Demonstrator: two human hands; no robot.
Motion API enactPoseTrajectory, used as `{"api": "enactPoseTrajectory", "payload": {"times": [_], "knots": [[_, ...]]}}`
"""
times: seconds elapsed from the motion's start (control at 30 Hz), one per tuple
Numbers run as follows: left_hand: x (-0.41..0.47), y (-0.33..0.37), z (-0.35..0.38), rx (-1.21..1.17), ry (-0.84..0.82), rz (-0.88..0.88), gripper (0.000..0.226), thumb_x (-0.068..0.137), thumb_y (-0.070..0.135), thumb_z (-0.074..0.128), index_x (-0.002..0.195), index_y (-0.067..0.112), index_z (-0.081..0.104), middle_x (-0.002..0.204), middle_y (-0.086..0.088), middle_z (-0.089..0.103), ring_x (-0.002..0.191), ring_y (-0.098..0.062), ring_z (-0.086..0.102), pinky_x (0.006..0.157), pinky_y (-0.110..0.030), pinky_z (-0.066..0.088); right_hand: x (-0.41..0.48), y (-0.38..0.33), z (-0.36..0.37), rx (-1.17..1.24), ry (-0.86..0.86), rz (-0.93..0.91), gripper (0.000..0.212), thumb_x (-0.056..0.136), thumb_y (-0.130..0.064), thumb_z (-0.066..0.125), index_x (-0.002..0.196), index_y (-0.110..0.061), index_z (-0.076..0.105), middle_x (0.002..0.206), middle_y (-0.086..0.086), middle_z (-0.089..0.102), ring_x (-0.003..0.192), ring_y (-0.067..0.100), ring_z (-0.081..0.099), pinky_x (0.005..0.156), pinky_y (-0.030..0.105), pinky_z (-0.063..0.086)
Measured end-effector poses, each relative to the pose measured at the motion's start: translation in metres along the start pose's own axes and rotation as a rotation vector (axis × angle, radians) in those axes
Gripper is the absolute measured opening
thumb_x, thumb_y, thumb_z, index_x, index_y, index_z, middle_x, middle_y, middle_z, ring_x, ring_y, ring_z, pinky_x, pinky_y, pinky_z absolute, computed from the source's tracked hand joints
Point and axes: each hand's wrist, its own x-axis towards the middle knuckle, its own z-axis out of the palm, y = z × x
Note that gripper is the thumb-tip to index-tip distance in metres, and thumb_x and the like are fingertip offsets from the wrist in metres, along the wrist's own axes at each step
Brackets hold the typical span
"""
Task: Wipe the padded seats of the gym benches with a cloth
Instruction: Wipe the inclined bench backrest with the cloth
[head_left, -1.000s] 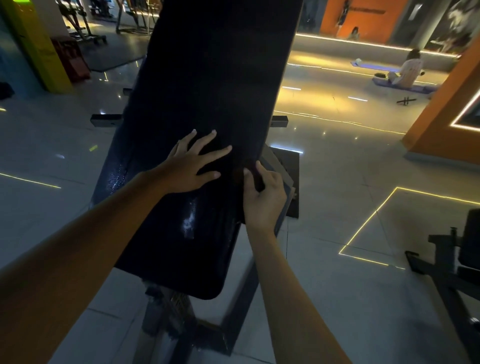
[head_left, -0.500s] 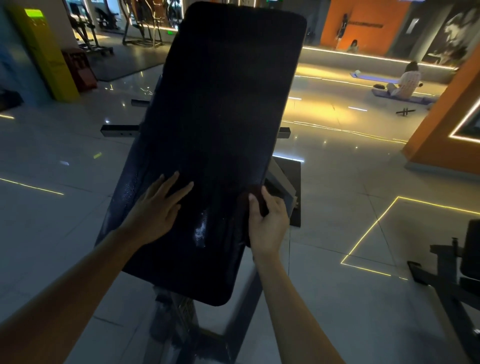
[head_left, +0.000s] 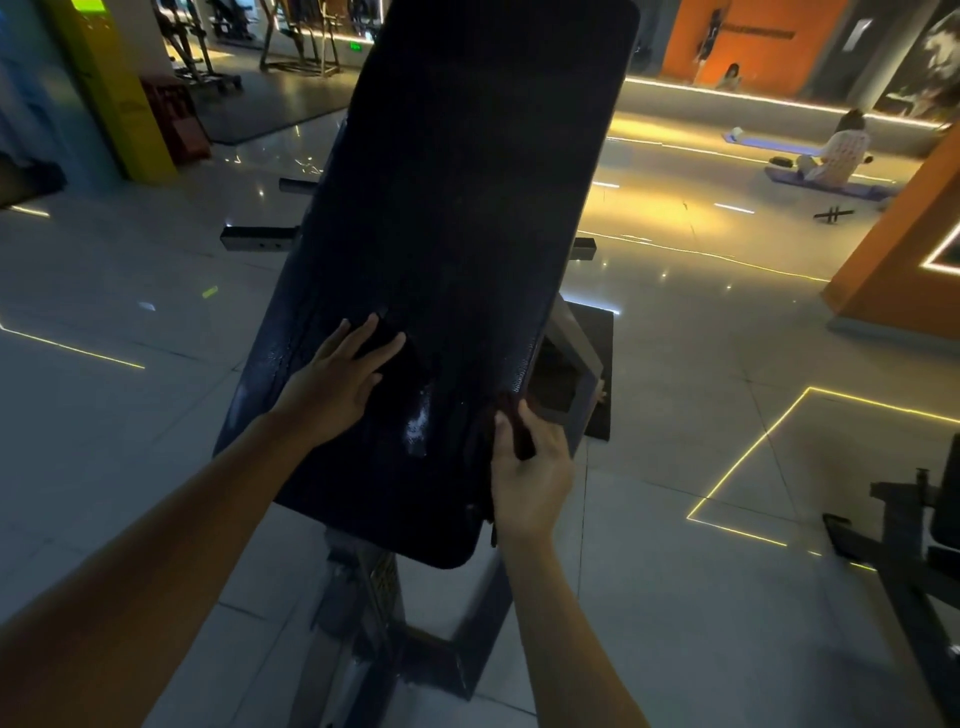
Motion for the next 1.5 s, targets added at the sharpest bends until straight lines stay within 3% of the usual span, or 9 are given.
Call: {"api": "enactPoseTrajectory", "payload": {"times": [0.07, 0.13, 0.33, 0.8, 0.97, 1.13, 1.27, 1.37, 1.5], "knots": [[-0.003, 0.001, 0.001, -0.008, -0.004, -0.01, 0.057, 0.103, 0.019, 0.043, 0.154, 0.035, 0.022, 0.165, 0.002, 0.007, 0.151, -0.028, 0.003, 0.103, -0.05, 0.042, -0.011, 0.005, -0.004, 0.004, -0.029, 0.026, 0.026, 0.09, -0.023, 0.071, 0.115, -0.016, 0.072, 0.098, -0.004, 0.063, 0.092, 0.012, 0.065, 0.09, 0.032, 0.056], [-0.003, 0.0, 0.001, -0.018, -0.004, 0.0, 0.059, 0.103, 0.018, 0.045, 0.154, 0.035, 0.021, 0.165, 0.001, 0.007, 0.151, -0.028, 0.003, 0.103, -0.049, 0.042, -0.003, 0.001, -0.005, -0.015, -0.03, 0.036, 0.027, 0.09, -0.024, 0.071, 0.115, -0.015, 0.072, 0.098, -0.003, 0.063, 0.091, 0.013, 0.065, 0.089, 0.034, 0.056], [0.0, -0.003, 0.001, -0.022, -0.023, 0.011, 0.06, 0.102, 0.018, 0.046, 0.154, 0.035, 0.02, 0.165, 0.001, 0.005, 0.151, -0.028, 0.001, 0.103, -0.05, 0.042, 0.074, -0.033, 0.001, -0.025, -0.013, 0.01, 0.031, 0.092, -0.025, 0.069, 0.121, -0.012, 0.07, 0.113, 0.0, 0.067, 0.101, 0.007, 0.06, 0.078, -0.01, 0.028], [0.001, -0.006, 0.004, -0.034, -0.046, -0.002, 0.061, 0.103, 0.019, 0.043, 0.154, 0.039, 0.014, 0.165, 0.005, -0.003, 0.151, -0.024, -0.007, 0.105, -0.045, 0.041, 0.035, -0.015, 0.003, -0.03, 0.003, -0.015, 0.024, 0.09, -0.021, 0.071, 0.113, -0.012, 0.073, 0.101, -0.001, 0.065, 0.09, 0.009, 0.063, 0.075, -0.005, 0.036], [0.003, -0.006, 0.004, -0.009, -0.048, 0.002, 0.062, 0.103, 0.021, 0.044, 0.154, 0.04, 0.015, 0.165, 0.005, -0.002, 0.151, -0.024, -0.005, 0.1, -0.047, 0.045, 0.097, -0.048, 0.011, -0.006, 0.104, -0.054, 0.026, 0.089, -0.018, 0.072, 0.113, -0.007, 0.073, 0.109, 0.005, 0.068, 0.098, 0.012, 0.061, 0.089, 0.005, 0.038], [0.005, -0.009, 0.002, 0.023, -0.069, 0.006, 0.062, 0.103, 0.023, 0.043, 0.153, 0.042, 0.012, 0.165, 0.006, -0.005, 0.151, -0.024, -0.005, 0.1, -0.047, 0.047, 0.109, -0.052, 0.014, 0.02, 0.141, -0.038, 0.027, 0.089, -0.016, 0.072, 0.112, -0.002, 0.073, 0.109, 0.008, 0.068, 0.099, 0.013, 0.061, 0.078, -0.01, 0.027], [0.005, -0.007, 0.0, 0.023, -0.074, 0.004, 0.063, 0.104, 0.022, 0.043, 0.154, 0.04, 0.011, 0.165, 0.006, -0.005, 0.151, -0.024, -0.006, 0.102, -0.045, 0.044, 0.076, -0.036, 0.009, -0.026, 0.062, -0.03, 0.025, 0.092, -0.017, 0.069, 0.114, -0.007, 0.072, 0.11, 0.002, 0.064, 0.088, -0.004, 0.05, 0.078, -0.009, 0.029], [0.006, -0.006, 0.001, 0.023, -0.07, 0.015, 0.063, 0.103, 0.02, 0.044, 0.155, 0.035, 0.013, 0.165, 0.001, -0.001, 0.151, -0.028, -0.003, 0.108, -0.047, 0.038, 0.046, -0.021, 0.005, -0.049, 0.019, 0.007, 0.026, 0.092, -0.022, 0.069, 0.115, -0.011, 0.072, 0.102, -0.002, 0.06, 0.083, 0.003, 0.057, 0.077, 0.001, 0.041], [0.007, -0.01, 0.003, 0.005, -0.058, 0.034, 0.062, 0.102, 0.018, 0.048, 0.155, 0.031, 0.018, 0.165, -0.004, 0.004, 0.15, -0.033, 0.001, 0.114, -0.051, 0.03, 0.034, -0.015, 0.007, -0.037, 0.022, 0.055, 0.029, 0.092, -0.026, 0.068, 0.119, -0.014, 0.071, 0.101, -0.004, 0.059, 0.086, 0.006, 0.058, 0.07, -0.003, 0.035]]}}
